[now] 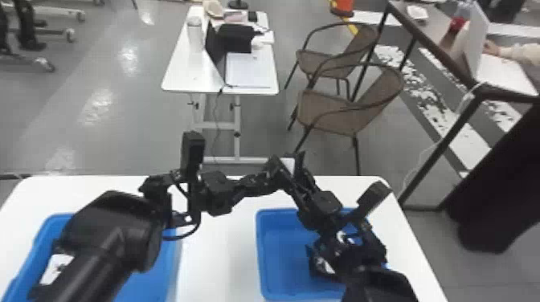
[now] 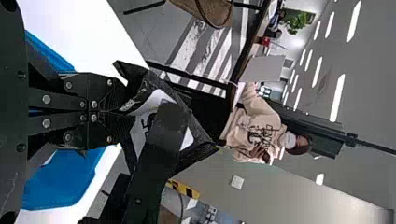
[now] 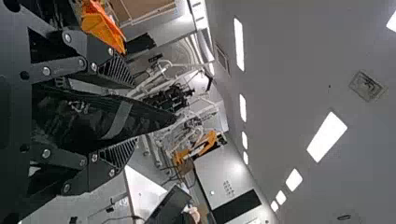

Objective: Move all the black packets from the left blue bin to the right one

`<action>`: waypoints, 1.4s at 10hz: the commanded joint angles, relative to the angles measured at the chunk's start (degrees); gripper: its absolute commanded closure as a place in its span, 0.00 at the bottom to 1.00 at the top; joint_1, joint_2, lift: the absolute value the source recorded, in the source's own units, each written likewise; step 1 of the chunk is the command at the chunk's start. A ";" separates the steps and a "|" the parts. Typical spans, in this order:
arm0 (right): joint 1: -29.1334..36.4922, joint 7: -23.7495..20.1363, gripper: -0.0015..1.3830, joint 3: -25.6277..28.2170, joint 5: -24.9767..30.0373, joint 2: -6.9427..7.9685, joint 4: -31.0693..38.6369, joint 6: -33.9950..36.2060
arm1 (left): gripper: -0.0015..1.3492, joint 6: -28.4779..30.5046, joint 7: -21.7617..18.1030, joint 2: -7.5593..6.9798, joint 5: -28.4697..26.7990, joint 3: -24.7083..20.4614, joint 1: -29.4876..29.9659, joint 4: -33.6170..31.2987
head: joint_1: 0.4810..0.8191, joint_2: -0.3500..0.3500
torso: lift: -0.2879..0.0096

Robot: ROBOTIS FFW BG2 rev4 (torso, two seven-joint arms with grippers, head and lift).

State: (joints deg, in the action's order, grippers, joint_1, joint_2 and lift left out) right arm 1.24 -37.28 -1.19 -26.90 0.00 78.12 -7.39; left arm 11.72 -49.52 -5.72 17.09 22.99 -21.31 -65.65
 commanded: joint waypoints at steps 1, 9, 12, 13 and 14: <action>1.05 0.98 0.93 0.84 0.27 0.05 0.54 -0.78 | 0.89 -0.03 0.03 -0.34 0.57 -0.58 0.57 -1.23 | 0.63 0.26 | 0.97; 4.47 0.81 0.93 12.71 -1.93 0.05 -7.72 -1.22 | 0.00 6.03 11.02 -8.60 1.01 -20.44 21.75 -22.59 | 0.63 0.29 | 0.97; 2.98 -0.25 0.75 13.23 -2.37 0.05 -17.30 1.33 | 0.04 5.94 12.25 -8.25 2.24 -32.83 31.33 -28.13 | 0.63 0.43 | 0.97; 2.45 -0.16 0.42 14.02 -1.76 0.05 -18.71 1.33 | 0.26 6.03 12.25 -8.16 1.89 -34.24 31.94 -28.92 | 0.63 0.50 | 0.97; 2.37 -0.07 0.13 15.87 -0.79 0.05 -18.79 1.07 | 0.38 5.33 12.25 -7.64 1.63 -35.56 32.38 -29.18 | 0.63 0.53 | 0.97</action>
State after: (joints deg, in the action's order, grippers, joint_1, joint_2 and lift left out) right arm 3.71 -37.35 13.66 -28.25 0.00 59.58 -6.19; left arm 17.41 -37.23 -13.60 18.89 -11.76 10.79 -94.61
